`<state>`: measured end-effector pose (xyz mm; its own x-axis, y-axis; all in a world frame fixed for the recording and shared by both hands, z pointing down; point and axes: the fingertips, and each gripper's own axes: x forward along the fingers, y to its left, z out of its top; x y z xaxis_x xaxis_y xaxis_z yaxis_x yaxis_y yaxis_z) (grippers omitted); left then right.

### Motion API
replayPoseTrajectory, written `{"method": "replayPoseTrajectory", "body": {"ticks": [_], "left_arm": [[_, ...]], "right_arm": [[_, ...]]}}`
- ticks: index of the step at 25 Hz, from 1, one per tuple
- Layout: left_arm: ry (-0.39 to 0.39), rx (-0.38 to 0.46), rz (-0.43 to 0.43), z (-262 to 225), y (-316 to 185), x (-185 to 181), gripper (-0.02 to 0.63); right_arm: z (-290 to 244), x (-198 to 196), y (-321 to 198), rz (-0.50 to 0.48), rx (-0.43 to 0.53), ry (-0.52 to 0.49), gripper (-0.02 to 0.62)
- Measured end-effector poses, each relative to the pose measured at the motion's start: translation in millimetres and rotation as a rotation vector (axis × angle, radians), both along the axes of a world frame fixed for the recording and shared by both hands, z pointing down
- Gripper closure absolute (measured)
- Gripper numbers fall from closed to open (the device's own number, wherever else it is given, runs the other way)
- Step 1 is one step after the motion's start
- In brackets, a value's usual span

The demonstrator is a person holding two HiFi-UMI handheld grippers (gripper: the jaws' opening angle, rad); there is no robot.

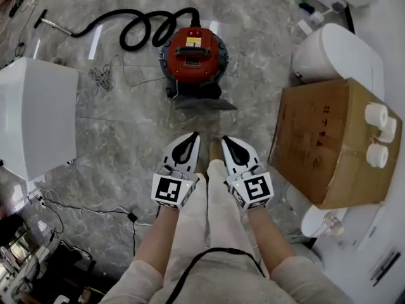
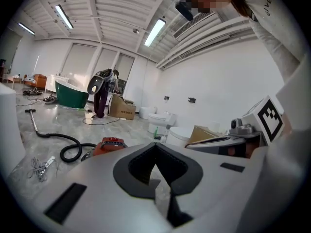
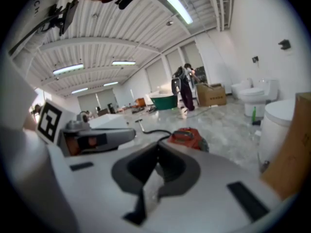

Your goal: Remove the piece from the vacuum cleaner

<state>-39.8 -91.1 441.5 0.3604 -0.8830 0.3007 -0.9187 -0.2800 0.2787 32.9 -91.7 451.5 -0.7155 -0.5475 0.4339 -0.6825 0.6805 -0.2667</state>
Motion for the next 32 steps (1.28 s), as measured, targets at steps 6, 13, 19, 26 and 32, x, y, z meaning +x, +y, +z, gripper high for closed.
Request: {"method": "replayPoseTrajectory", "body": {"ticks": [6,13,19,26,32], "left_arm": [[0.002,-0.036,-0.031,48,-7,1,0.587],[0.019,-0.096,-0.039,100,-15,13,0.586],[0.04,-0.15,-0.071,136,-22,11,0.586],[0.051,-0.201,-0.087,176,-26,12,0.586],[0.071,-0.221,-0.115,198,-32,17,0.586]], "right_arm": [[43,-5,-12,-0.046,-0.03,0.029,0.584],[85,-7,-32,-0.133,-0.012,0.103,0.584],[118,-11,-52,-0.176,-0.063,0.111,0.583],[148,-17,-63,-0.274,-0.054,0.161,0.583],[168,-18,-67,-0.296,-0.081,0.176,0.553]]}}
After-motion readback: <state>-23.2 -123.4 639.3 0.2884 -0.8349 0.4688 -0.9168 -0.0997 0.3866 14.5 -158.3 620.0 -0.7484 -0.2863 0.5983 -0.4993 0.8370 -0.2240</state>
